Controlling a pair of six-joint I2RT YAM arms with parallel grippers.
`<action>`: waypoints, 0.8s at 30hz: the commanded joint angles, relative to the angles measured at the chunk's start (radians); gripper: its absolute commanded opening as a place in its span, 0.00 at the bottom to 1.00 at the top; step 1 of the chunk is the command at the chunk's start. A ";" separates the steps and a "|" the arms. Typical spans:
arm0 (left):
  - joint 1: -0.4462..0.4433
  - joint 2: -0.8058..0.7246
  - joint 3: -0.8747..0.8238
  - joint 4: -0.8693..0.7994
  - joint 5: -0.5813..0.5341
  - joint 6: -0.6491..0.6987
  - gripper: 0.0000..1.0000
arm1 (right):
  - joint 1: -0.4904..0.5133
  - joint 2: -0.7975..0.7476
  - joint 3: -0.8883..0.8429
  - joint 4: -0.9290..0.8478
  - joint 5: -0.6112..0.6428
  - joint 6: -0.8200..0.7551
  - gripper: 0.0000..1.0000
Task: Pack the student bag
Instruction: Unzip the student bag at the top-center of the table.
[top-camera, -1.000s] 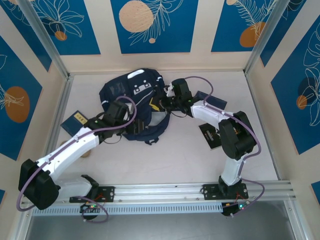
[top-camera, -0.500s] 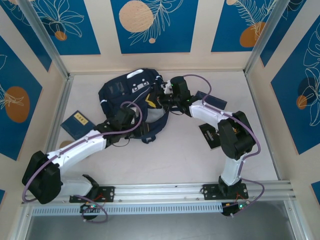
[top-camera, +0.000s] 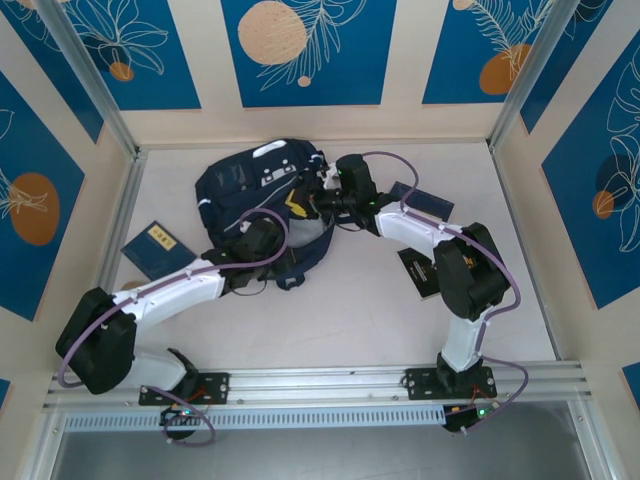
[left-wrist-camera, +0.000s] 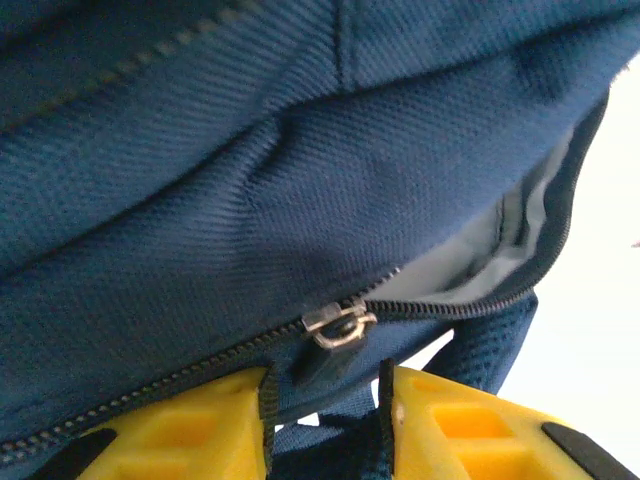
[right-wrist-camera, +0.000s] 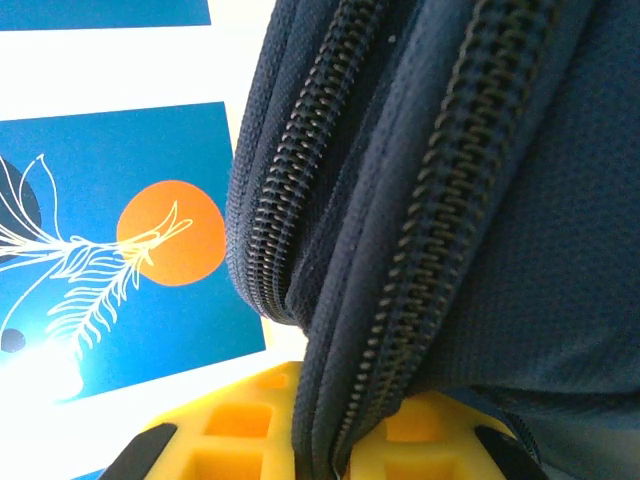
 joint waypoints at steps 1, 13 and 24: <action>-0.006 0.017 0.013 -0.032 -0.093 -0.052 0.34 | 0.023 -0.051 0.039 0.100 -0.071 0.008 0.07; -0.006 0.049 0.056 -0.070 -0.204 -0.039 0.21 | 0.061 -0.060 0.024 0.079 -0.056 -0.019 0.07; -0.005 -0.023 0.059 -0.166 -0.254 0.016 0.00 | 0.051 -0.081 0.025 -0.051 0.061 -0.116 0.06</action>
